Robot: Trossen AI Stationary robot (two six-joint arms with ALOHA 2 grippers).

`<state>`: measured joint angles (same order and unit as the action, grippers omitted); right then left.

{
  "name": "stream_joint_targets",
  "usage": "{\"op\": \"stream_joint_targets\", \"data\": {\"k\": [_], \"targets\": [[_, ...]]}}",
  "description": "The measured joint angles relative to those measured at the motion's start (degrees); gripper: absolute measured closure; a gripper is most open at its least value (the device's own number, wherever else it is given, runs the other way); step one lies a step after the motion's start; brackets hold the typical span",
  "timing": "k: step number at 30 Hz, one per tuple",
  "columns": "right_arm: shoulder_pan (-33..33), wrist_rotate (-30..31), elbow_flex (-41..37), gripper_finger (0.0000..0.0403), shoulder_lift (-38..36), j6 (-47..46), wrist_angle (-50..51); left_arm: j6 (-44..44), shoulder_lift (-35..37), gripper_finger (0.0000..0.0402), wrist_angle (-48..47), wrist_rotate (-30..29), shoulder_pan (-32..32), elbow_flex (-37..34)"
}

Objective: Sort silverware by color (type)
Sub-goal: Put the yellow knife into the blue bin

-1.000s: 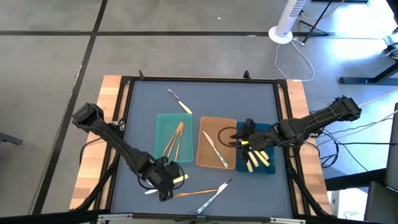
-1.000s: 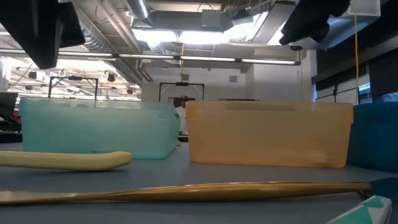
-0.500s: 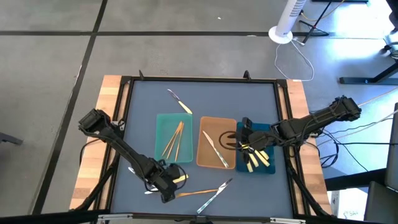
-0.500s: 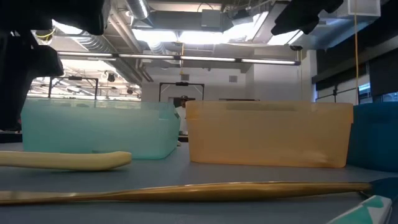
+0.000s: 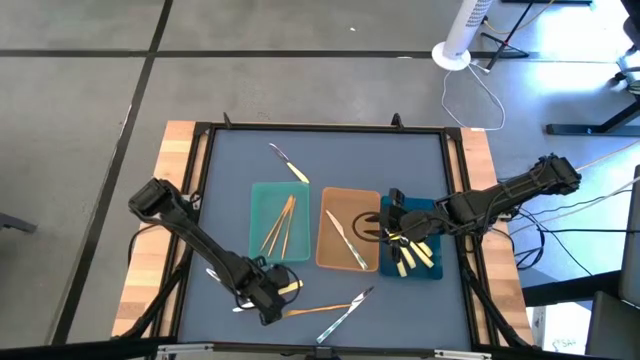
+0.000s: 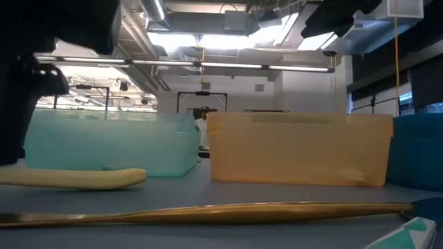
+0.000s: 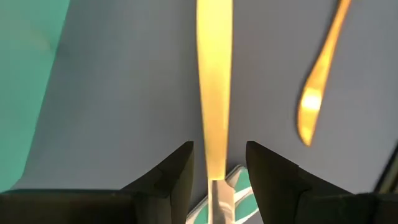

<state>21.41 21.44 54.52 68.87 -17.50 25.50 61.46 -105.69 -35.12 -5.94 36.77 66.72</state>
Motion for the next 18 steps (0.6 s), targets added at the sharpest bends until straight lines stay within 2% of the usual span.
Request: {"op": "stream_joint_targets", "data": {"k": [13,18], "targets": [[0.0,-0.01,0.0,0.0278,0.0,-0.05,-0.08,-0.07,-2.66,0.0262,-0.23,-0.05,0.07,0.07],[0.0,-0.01,0.0,0.0278,0.0,-0.1,-0.09,-0.07,-2.68,0.0278,-0.31,-0.17,0.04,0.07]]}}
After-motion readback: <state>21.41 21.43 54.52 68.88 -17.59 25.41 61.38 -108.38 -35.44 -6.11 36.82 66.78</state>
